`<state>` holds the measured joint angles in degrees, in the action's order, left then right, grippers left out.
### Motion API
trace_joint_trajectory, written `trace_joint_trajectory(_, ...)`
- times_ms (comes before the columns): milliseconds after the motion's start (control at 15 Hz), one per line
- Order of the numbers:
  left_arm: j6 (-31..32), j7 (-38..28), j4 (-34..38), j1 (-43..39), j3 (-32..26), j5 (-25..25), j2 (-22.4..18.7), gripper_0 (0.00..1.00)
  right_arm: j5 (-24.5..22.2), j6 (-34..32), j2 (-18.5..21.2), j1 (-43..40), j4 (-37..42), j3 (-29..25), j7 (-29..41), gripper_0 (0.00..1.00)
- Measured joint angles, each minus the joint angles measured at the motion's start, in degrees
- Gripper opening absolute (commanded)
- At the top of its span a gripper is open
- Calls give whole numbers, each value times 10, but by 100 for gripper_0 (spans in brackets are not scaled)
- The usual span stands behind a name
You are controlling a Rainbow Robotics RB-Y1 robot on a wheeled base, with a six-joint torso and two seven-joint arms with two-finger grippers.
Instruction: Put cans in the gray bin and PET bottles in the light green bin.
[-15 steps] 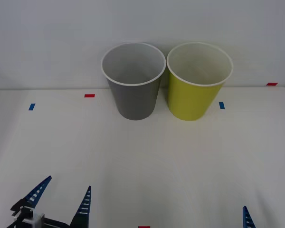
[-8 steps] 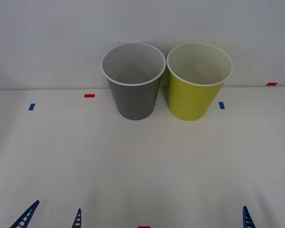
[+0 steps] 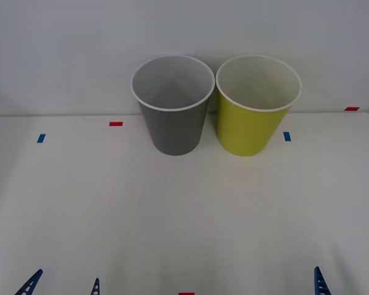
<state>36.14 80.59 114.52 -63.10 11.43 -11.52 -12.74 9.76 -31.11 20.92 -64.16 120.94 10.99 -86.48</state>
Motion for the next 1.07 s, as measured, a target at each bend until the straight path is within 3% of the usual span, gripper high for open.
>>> trace_joint_trajectory(1067,0,0,0,0,0,0,0,100,0,0,0,0,0,0,0,100)
